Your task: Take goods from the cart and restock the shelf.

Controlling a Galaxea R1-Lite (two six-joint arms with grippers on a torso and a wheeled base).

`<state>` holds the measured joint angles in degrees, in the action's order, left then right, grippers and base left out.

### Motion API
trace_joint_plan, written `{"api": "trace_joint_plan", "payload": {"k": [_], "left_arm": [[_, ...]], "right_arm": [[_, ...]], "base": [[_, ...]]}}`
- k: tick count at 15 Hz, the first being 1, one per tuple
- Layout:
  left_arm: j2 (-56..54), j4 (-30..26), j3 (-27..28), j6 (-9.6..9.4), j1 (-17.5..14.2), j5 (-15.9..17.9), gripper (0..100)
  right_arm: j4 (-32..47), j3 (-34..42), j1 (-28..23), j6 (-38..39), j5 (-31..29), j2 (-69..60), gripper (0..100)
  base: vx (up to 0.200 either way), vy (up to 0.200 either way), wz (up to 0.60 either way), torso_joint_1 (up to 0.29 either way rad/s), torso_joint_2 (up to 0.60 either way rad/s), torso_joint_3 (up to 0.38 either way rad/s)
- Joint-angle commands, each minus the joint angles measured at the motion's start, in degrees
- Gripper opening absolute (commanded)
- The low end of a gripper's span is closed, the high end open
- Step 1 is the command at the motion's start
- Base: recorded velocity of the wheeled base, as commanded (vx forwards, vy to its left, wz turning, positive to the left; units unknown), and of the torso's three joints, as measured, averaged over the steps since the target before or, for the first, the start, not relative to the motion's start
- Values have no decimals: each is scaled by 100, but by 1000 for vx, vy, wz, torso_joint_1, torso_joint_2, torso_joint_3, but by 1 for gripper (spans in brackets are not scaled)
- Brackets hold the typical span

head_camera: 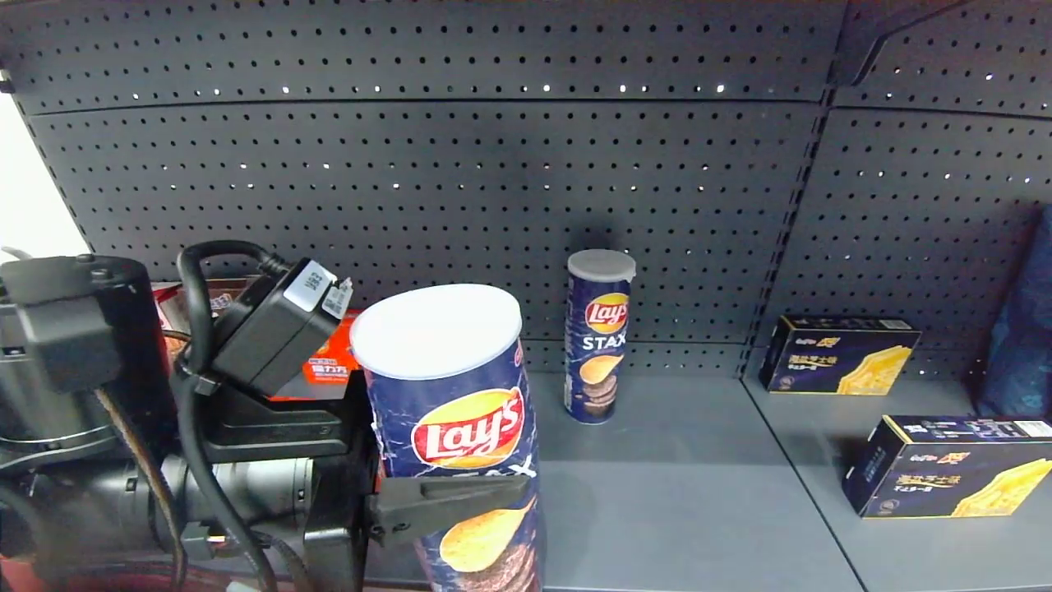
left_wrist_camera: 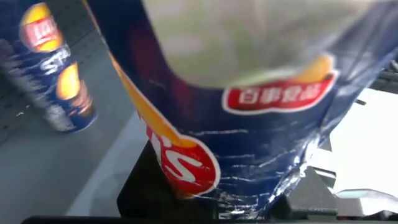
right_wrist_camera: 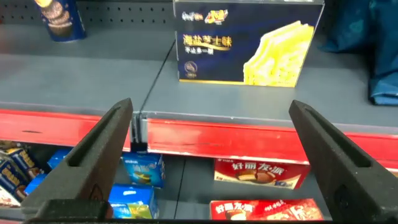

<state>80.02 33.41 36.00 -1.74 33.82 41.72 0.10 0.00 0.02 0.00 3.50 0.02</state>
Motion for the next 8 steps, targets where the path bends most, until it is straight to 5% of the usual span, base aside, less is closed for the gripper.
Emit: {"api": "trace_joint_plan", "payload": {"k": [1,5,8], "left_arm": [[-4,-2,4,7,2,3,0],[-4,7,4,-1,-42,12,0],[-4,7,-14,-1,-42,12,0]], "right_arm": [[-1,0,6,0,2,-2,100],[-1,0,6,0,2,-2,100],[-1,0,6,0,-7,-2,100]], "base": [[0,0,0,0,0,0],[0,0,0,0,0,0],[0,0,-400,2,3,2]]}}
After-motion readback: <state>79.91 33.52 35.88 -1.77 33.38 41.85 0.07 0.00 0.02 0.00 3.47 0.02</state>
